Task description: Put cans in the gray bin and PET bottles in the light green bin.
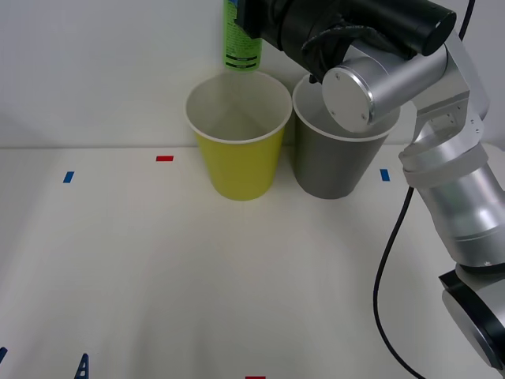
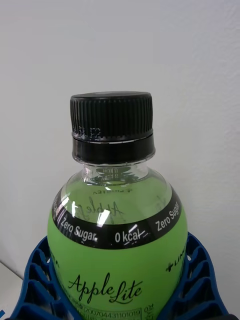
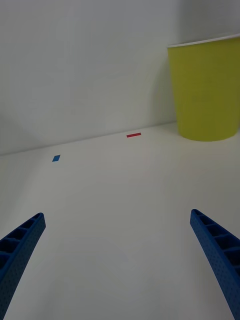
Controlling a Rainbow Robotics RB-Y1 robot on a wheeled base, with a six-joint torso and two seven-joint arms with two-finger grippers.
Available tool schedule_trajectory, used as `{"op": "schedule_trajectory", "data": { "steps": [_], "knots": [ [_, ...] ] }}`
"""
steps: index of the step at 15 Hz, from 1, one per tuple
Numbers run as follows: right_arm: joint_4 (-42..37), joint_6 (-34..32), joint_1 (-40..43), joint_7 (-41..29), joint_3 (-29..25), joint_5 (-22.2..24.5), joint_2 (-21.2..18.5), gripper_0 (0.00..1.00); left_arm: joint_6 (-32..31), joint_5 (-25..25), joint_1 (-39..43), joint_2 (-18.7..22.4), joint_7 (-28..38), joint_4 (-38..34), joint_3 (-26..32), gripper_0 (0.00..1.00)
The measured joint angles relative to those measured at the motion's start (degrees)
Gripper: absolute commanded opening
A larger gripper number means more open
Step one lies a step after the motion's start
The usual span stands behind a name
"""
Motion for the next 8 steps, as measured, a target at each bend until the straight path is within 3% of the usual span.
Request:
{"op": "schedule_trajectory", "data": {
  "steps": [2,4,8],
  "knots": [
    [0.25,-0.21,-0.12,0.01,0.03,0.0,-0.01,0.0,0.0,0.0,0.0,0.0,0.0,0.0,0.0,1.0],
    [0.31,-0.23,-0.12,0.01,0.1,0.0,-0.16,1.0,0.0,0.0,0.0,0.0,0.0,0.0,0.0,1.0],
    [0.28,-0.24,-0.13,0.24,0.21,-0.07,-0.27,1.0,0.0,0.0,0.0,0.0,0.0,0.0,0.0,1.0]
  ]
}}
